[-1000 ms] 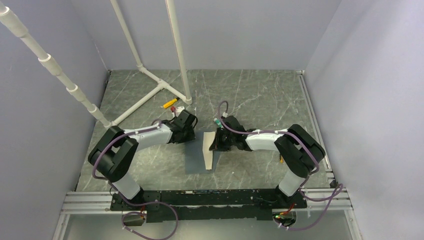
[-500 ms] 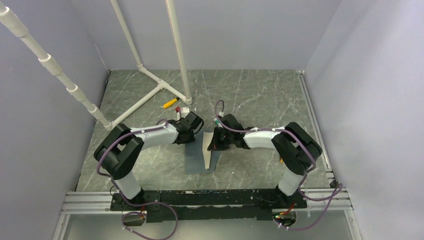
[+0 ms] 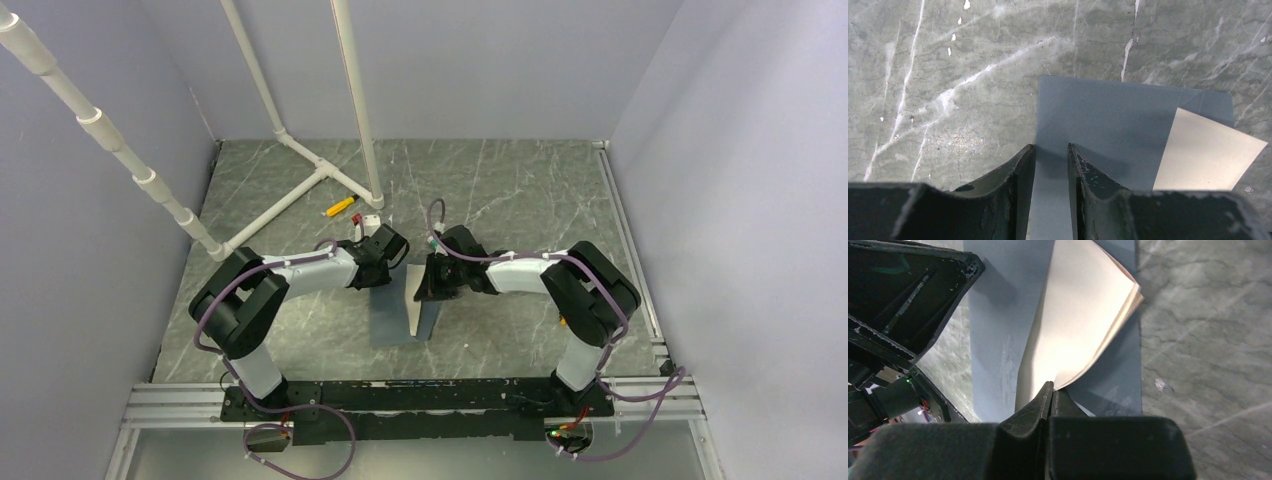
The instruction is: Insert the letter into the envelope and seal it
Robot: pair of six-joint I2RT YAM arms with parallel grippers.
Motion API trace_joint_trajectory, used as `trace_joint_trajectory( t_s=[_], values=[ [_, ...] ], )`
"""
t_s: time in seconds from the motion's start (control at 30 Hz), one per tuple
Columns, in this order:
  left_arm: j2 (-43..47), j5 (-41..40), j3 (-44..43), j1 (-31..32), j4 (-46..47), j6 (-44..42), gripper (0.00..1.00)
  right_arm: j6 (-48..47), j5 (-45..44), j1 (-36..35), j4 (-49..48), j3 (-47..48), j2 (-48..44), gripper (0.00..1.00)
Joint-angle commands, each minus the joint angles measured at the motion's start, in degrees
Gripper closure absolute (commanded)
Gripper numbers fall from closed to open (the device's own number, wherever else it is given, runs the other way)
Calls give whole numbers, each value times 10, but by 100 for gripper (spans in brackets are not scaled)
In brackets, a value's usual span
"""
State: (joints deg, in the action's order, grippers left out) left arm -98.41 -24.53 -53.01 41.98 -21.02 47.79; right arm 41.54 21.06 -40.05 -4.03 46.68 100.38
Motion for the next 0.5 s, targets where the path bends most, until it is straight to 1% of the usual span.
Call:
trace_joint_trajectory(
  t_s=[0.0,0.13,0.17,0.3,0.47],
  values=[
    [-96,72,57,1,-70,12,65,-20,15,19,38,-22,-25,100],
    [-95,70,65,1,-54,7,66,-26,52,40,38,-35,-19,100],
    [-95,70,66,1,-52,8,66,-31,58,44,51,-33,-14,100],
    [-96,71,66,2,-45,5,66,-44,102,56,43,-23,12,100],
    [-90,78,68,2,-42,9,66,-53,99,53,50,-16,18,100]
  ],
)
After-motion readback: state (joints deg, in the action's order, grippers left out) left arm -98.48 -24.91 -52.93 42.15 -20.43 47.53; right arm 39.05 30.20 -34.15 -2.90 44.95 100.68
